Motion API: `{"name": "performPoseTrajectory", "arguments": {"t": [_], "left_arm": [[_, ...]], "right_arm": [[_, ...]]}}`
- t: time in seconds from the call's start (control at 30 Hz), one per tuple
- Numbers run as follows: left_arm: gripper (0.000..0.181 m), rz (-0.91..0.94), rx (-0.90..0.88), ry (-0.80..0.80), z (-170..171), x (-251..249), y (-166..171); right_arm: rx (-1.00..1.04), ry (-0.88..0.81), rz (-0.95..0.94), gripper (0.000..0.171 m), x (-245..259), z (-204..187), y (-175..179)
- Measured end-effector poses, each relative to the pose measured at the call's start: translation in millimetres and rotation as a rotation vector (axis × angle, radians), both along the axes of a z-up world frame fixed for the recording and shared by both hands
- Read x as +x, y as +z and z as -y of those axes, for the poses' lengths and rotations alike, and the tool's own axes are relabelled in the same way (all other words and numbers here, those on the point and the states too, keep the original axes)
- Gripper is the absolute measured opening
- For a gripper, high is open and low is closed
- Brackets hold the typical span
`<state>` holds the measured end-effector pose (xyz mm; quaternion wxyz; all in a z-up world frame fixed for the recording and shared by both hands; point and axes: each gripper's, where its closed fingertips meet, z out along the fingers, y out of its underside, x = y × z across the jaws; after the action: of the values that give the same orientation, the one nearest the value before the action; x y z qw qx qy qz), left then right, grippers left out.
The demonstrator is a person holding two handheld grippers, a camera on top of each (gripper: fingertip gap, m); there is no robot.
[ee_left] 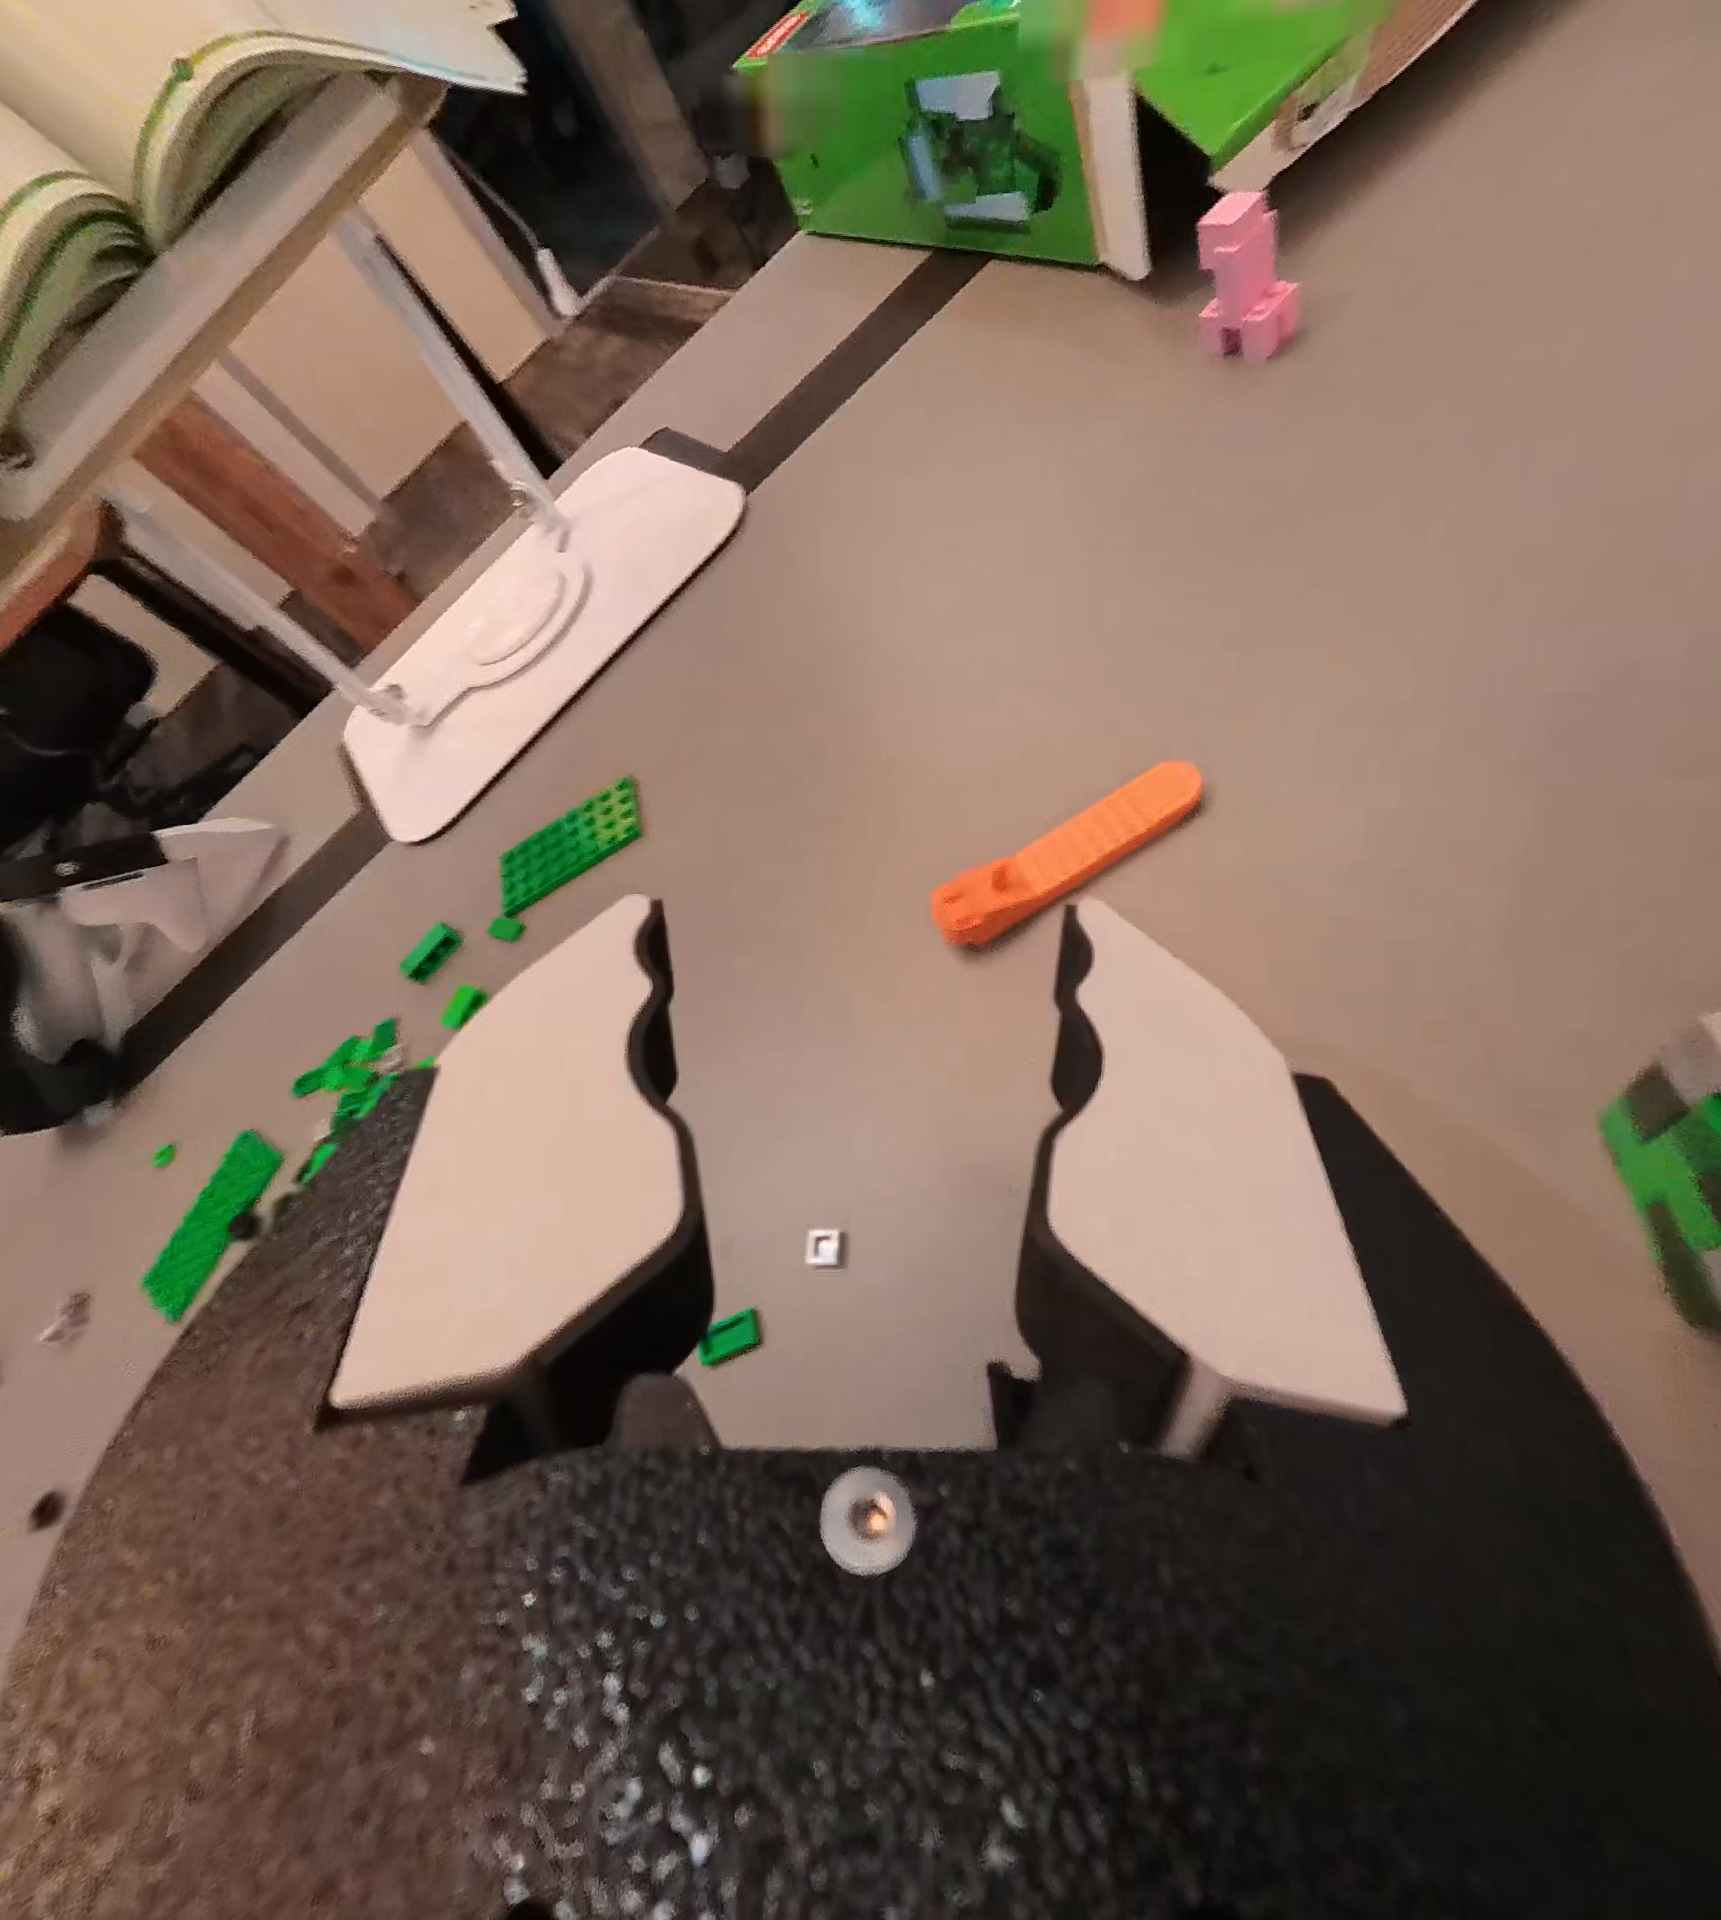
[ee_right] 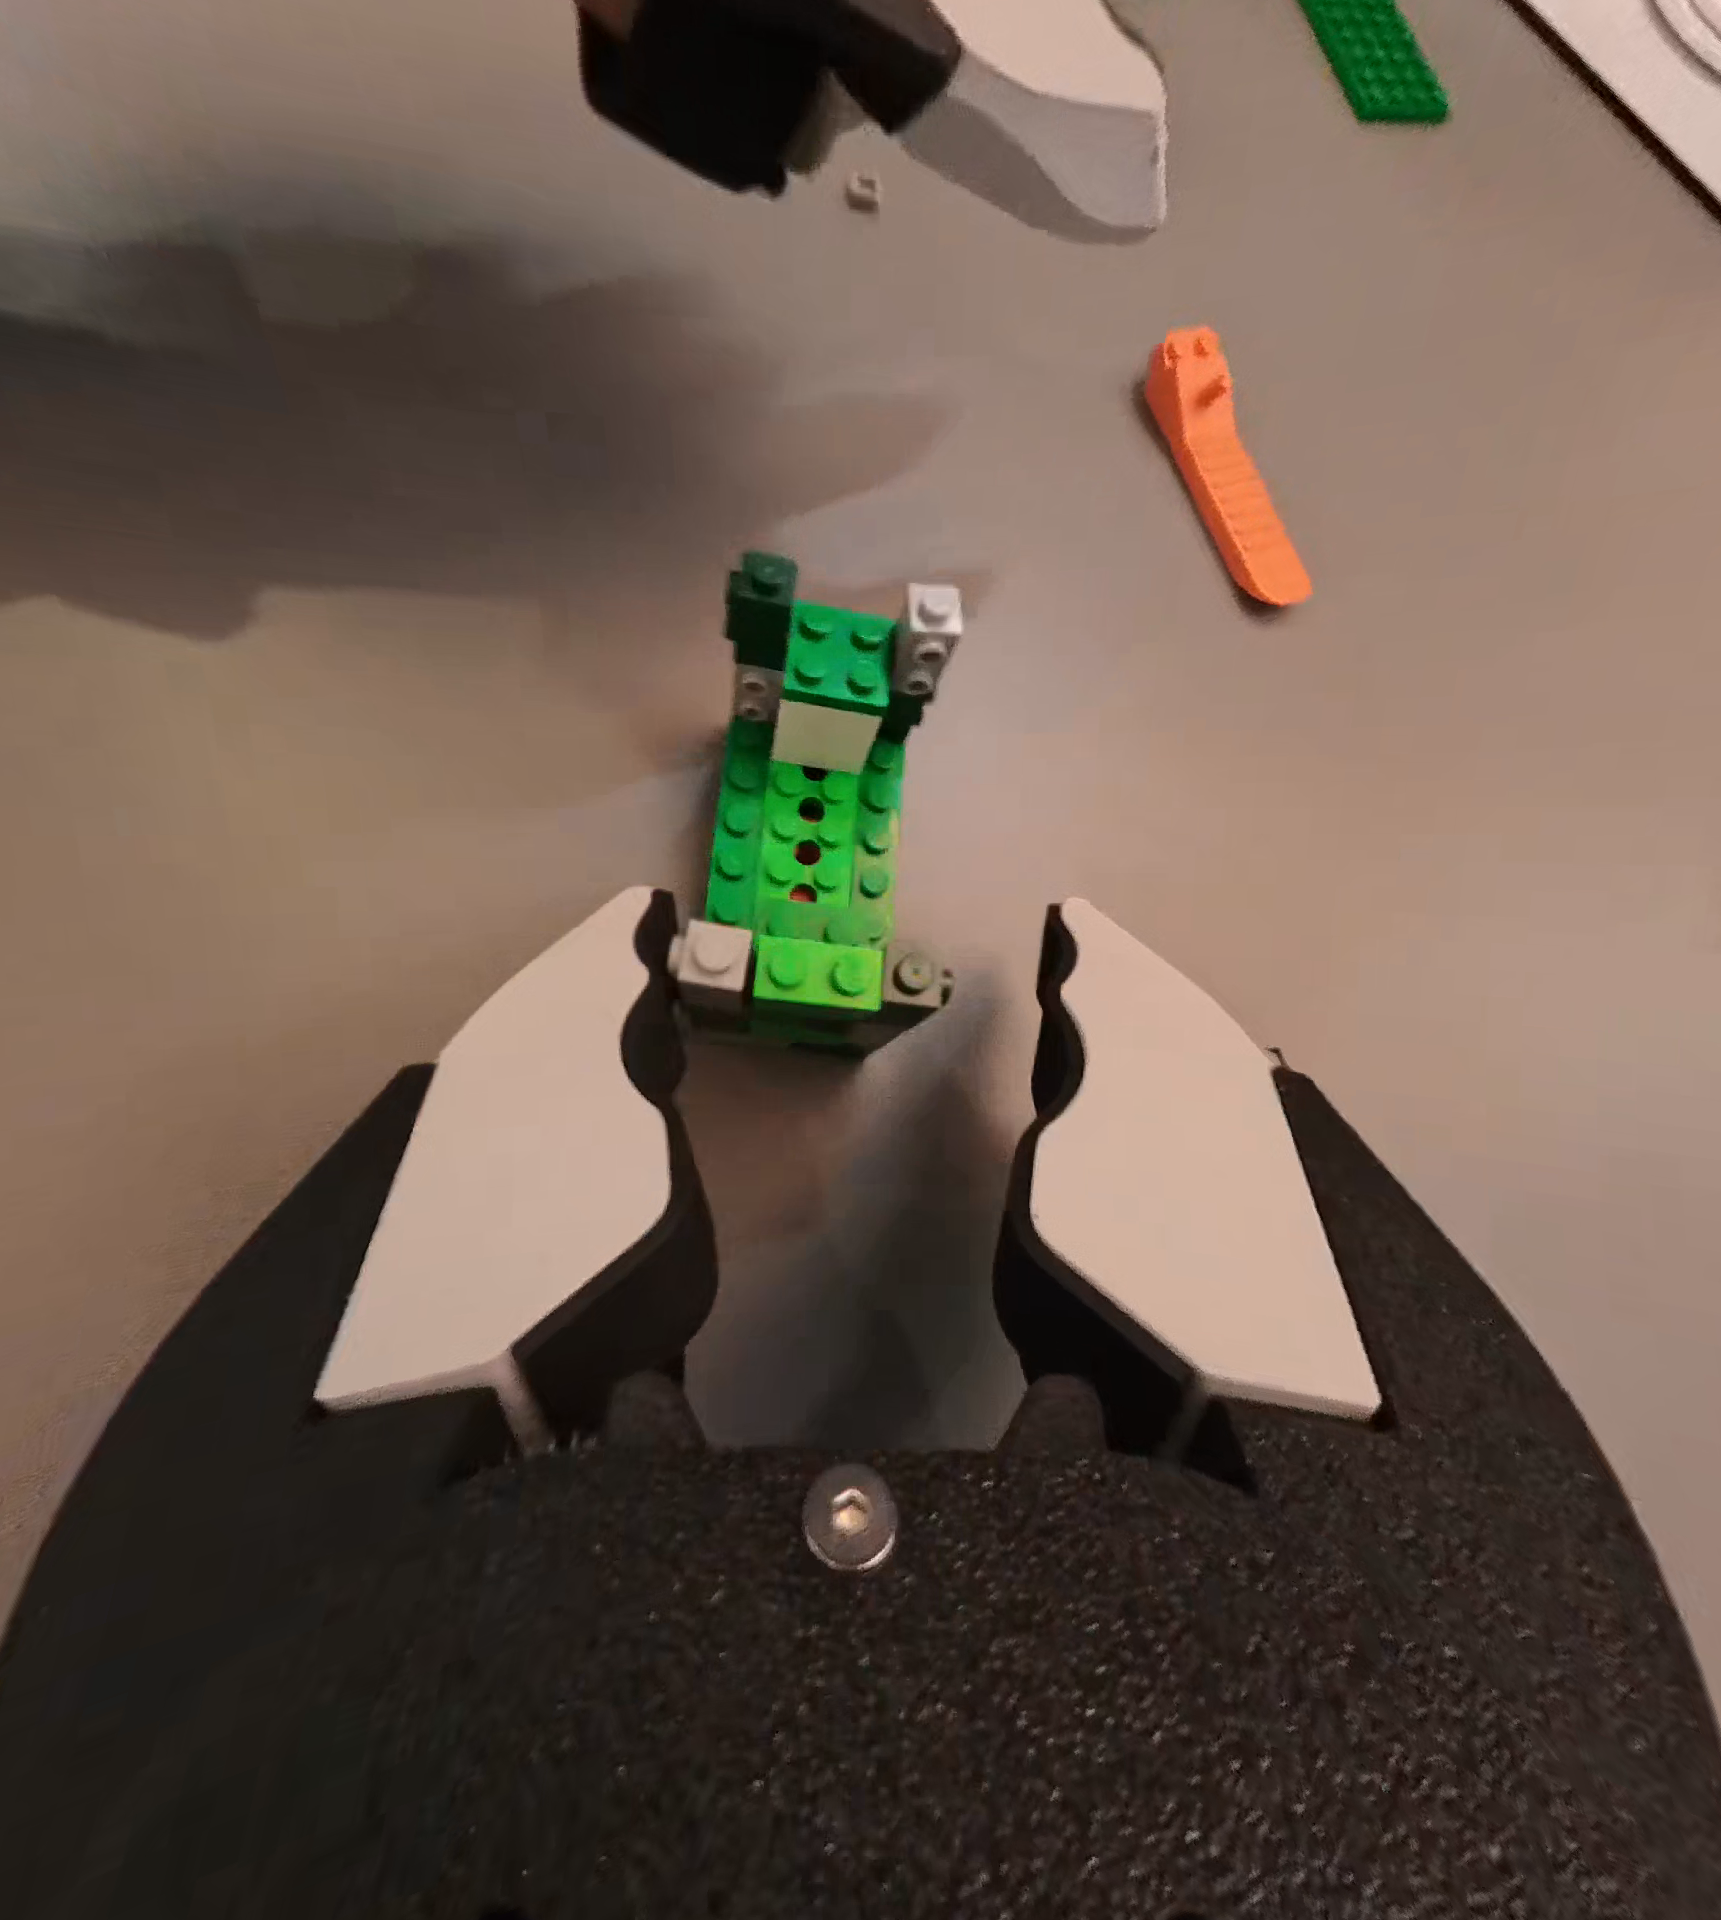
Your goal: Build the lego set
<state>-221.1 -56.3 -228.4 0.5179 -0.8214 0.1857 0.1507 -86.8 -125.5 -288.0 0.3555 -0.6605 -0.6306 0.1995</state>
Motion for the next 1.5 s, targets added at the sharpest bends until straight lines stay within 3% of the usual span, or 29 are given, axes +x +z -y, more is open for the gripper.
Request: {"name": "performPoseTrajectory", "arguments": {"t": [0.17,0.27,0.43,0.53,0.67,0.77,0.97,1.3,1.4,1.5], "left_arm": [[0.072,0.101,-0.001,-0.137,2.3,15.9,-2.8],[0.07,0.125,0.025,-0.191,2.7,16.7,-0.3],[0.067,0.231,0.169,-0.082,-10.6,-3.1,8.3],[0.069,0.267,0.272,-0.031,-17.9,-12.4,13.6],[0.051,0.202,0.543,-0.072,-12.2,-14.2,41.8],[0.056,0.076,0.625,-0.186,-9.1,3.2,50.3],[0.06,0.158,0.57,-0.279,-11.0,17.2,42.5],[0.057,0.178,0.498,-0.262,-11.9,15.7,32.8],[0.05,0.205,0.357,-0.34,-7.5,31.2,18.1],[0.067,0.297,0.14,-0.455,4.0,56.2,-1.6]], "right_arm": [[0.045,0.054,0.012,0.05,-4.4,-19.7,0.9],[0.029,0.088,0.012,0.049,-10.3,-39.3,2.0],[0.065,0.181,0.016,0.05,-27.7,-68.6,0.9],[-0.004,0.311,0.003,0.066,-34.0,-66.8,1.7],[-0.083,0.445,-0.165,0.069,-35.8,-78.1,24.2],[-0.224,0.444,-0.358,0.064,-36.8,-95.7,47.7],[-0.482,0.563,-0.565,0.062,-18.9,-91.5,75.5],[-0.392,0.308,-0.956,0.05,-0.3,-140.3,110.7],[-0.406,0.304,-0.964,0.05,0.5,-142.0,111.0],[-0.395,0.302,-0.968,0.049,1.1,-141.6,111.3]]}}
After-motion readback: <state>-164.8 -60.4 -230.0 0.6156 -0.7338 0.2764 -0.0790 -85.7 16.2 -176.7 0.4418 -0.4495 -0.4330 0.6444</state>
